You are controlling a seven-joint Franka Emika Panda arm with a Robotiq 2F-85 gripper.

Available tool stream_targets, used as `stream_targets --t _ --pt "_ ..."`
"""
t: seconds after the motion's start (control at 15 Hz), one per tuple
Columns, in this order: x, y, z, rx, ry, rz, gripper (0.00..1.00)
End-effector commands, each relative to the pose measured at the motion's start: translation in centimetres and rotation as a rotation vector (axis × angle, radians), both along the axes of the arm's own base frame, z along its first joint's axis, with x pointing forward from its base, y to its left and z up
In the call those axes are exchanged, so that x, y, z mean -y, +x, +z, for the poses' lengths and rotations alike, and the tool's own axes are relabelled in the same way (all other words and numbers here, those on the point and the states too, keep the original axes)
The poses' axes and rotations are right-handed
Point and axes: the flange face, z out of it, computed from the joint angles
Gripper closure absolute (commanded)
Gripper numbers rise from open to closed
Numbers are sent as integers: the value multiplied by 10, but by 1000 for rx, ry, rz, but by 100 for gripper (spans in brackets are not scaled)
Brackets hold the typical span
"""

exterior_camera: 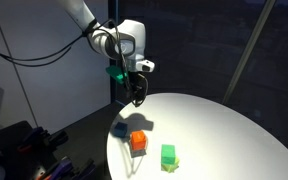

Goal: Pick up an orange block and stack it on top of the gray block

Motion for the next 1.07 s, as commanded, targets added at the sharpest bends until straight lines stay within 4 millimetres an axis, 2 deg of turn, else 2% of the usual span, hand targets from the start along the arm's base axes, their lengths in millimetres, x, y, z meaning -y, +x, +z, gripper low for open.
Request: stream_targets --t 0.0,0.4,0.6,1.0 --pt "-24 -5 18 -3 9 52 0" --pt "-59 -11 35 -8 37 125 0" --pt "-71 -23 45 -9 43 147 0" --pt "-78 -50 72 8 50 155 0"
